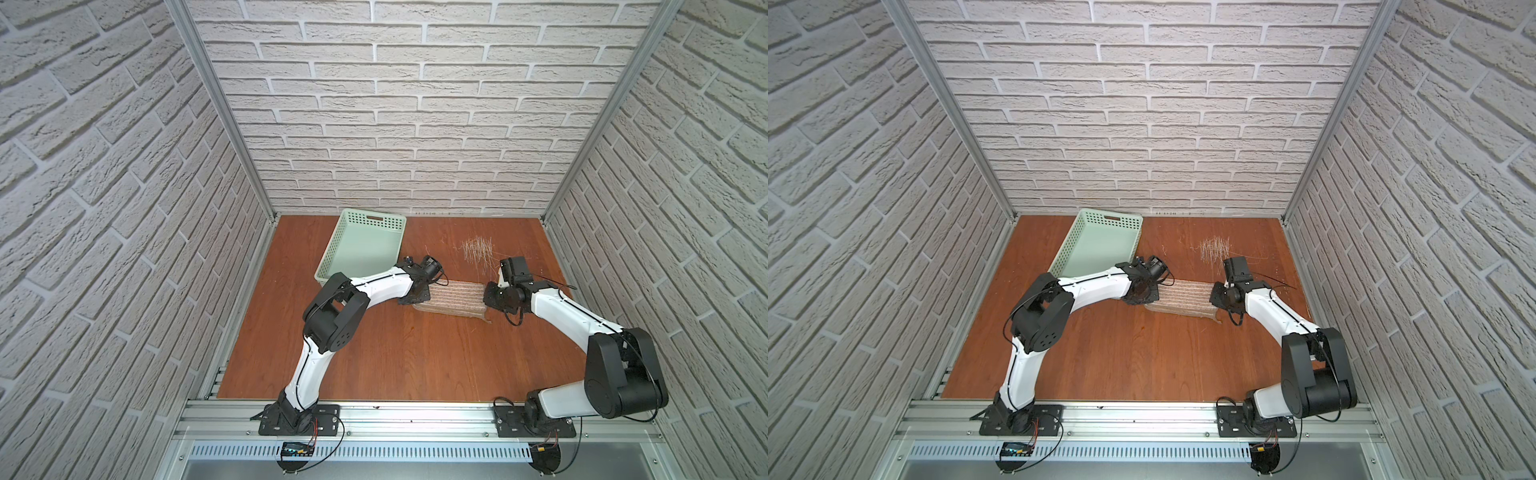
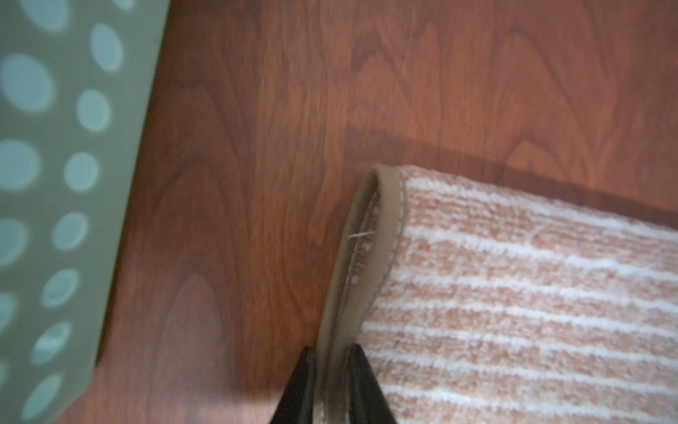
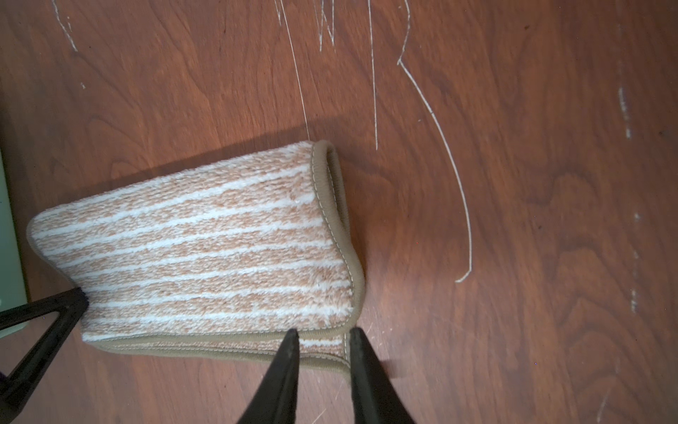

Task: Fold the square dishcloth
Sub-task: Fold the cleaning item at the center of the board.

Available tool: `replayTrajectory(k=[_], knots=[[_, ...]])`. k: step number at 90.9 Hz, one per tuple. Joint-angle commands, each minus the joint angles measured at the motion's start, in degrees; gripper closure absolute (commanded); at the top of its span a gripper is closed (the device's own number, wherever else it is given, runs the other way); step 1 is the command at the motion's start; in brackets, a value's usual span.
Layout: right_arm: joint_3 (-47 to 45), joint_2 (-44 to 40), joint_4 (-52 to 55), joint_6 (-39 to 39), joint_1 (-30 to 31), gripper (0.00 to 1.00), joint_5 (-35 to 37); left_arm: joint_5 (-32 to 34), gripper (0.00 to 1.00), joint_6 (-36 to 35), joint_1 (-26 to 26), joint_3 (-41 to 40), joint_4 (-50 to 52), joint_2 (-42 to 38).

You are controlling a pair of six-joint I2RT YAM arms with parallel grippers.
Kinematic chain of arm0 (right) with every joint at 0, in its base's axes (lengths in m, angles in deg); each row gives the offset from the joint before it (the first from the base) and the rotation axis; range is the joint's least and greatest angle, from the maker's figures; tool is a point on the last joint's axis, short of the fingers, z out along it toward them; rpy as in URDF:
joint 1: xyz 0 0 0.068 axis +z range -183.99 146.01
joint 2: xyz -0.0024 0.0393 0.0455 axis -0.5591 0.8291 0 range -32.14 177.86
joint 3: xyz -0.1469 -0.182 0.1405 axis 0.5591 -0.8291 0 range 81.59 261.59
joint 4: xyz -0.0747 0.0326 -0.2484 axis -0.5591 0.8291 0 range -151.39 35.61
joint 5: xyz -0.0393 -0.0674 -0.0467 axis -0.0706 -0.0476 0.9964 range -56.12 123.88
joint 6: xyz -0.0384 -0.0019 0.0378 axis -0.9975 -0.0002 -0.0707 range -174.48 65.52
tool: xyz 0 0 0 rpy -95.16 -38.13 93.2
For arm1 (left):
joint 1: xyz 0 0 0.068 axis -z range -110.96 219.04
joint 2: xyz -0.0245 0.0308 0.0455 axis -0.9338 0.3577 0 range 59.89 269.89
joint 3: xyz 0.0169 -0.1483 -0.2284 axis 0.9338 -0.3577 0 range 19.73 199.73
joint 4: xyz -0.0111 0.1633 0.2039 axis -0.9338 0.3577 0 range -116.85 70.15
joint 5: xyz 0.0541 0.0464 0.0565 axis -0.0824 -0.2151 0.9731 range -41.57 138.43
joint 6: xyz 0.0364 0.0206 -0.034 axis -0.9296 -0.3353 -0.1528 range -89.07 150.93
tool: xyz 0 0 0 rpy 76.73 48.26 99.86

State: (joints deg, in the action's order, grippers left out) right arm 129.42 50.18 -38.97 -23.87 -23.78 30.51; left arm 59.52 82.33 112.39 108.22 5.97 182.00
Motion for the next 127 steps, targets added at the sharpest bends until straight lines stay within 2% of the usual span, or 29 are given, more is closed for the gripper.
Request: replayTrajectory(k=[1, 10, 23, 58, 77, 99, 120, 127], knots=[[-0.03, -1.59, -2.32, 0.12, -0.14, 0.73, 0.57, -0.01, 0.89, -0.24, -0.18, -3.03, 8.73, 6.56], [-0.63, -0.95, -3.33, 0.38, -0.15, 0.73, 0.42, -0.98, 1.00, 0.09, -0.44, -3.12, 8.00, 6.60], [-1.64, 0.72, -4.89, 0.81, -0.11, 0.73, -1.30, -0.36, 1.00, -0.03, -1.21, -3.02, 7.75, 5.39], [-2.25, 5.70, -8.29, 2.52, -0.14, 0.73, -6.32, 14.63, 1.00, -2.10, 0.19, -1.06, 10.99, -3.96], [-2.21, 8.16, -10.28, 3.64, -0.14, 0.73, -9.34, 20.19, 1.00, -4.45, 2.55, 4.39, 15.46, -3.85], [-1.71, 9.13, -11.95, 4.64, -0.12, 0.73, -12.12, 18.81, 1.00, -6.97, 4.43, 9.87, 16.50, -2.91], [-1.75, 10.01, -12.80, 5.03, -0.12, 0.74, -12.31, 13.20, 1.00, -10.98, 5.93, 16.90, 15.75, -0.22], [-1.78, 10.50, -13.21, 5.21, -0.12, 0.76, -12.51, 9.37, 1.00, -11.93, 6.25, 18.82, 15.21, 0.98]])
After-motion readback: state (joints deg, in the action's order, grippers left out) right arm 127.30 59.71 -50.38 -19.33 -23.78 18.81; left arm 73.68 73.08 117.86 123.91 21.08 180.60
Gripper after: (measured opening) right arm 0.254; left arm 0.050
